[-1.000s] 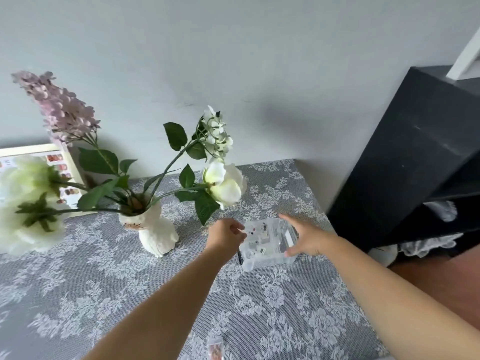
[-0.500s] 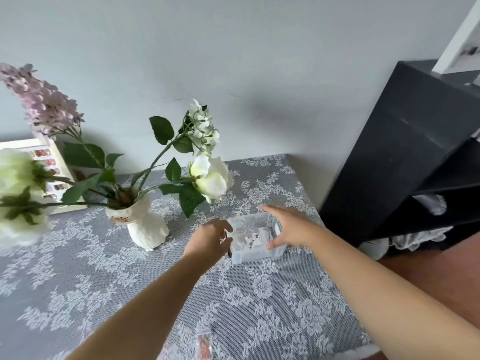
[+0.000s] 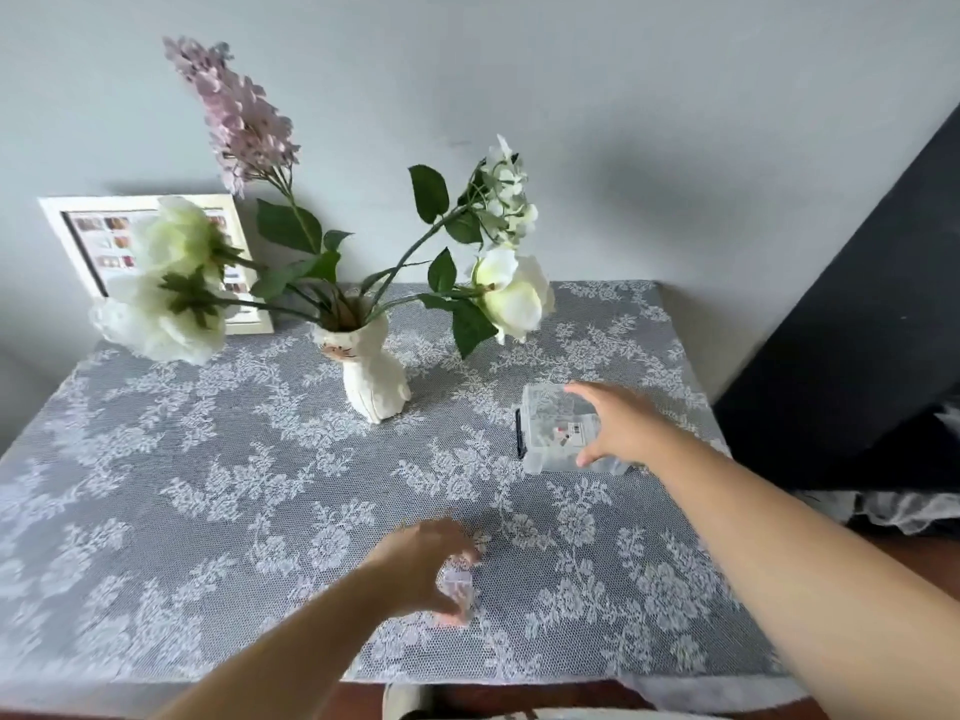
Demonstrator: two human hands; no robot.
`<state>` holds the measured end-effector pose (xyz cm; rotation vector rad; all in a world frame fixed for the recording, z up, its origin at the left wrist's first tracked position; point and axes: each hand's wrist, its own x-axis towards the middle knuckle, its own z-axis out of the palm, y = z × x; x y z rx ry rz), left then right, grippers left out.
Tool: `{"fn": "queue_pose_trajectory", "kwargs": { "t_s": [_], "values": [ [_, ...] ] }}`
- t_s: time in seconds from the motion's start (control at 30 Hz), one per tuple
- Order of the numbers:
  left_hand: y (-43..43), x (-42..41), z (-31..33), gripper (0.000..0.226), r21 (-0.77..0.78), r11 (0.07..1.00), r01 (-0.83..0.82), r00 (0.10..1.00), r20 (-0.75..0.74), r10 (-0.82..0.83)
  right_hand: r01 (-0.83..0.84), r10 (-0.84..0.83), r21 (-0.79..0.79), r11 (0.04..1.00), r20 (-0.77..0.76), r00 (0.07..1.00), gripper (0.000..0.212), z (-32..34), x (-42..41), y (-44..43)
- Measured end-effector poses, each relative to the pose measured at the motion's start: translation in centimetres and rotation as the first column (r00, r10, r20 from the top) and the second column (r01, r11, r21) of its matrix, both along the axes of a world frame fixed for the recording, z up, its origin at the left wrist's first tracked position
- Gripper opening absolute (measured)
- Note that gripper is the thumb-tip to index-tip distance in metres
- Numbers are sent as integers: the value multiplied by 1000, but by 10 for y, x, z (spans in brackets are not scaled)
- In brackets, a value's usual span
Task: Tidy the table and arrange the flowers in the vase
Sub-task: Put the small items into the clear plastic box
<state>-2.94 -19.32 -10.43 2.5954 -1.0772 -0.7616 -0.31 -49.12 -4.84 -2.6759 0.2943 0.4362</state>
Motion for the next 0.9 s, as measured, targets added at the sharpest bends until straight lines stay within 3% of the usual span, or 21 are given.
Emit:
{"fn": "queue_pose_trajectory", "kwargs": {
  "t_s": [0.2, 0.3, 0.47, 0.67, 0.9],
  "values": [
    [4, -6, 1, 31, 25, 999, -45, 999, -10, 45, 16, -16, 17, 1000, -18, 1000, 107, 2, -2, 1],
    [1, -6, 3, 28, 52, 997, -65, 994, -86, 69, 16, -15, 16, 1000, -21, 1000, 107, 1, -2, 2],
    [-9, 11, 21, 18, -67, 989, -134, 965, -235, 115, 9, -9, 26, 1000, -18, 1000, 107, 2, -1, 2],
    [-50, 41, 49, 19, -224, 919, -325, 942, -164, 293, 38, -36, 106, 994, -21, 999, 109, 4, 1, -13],
    [-119, 80, 73, 5, -389, 829, -401, 915, -132, 381, 105, -102, 149, 983, -30, 994, 111, -1, -1, -20]
  ]
}}
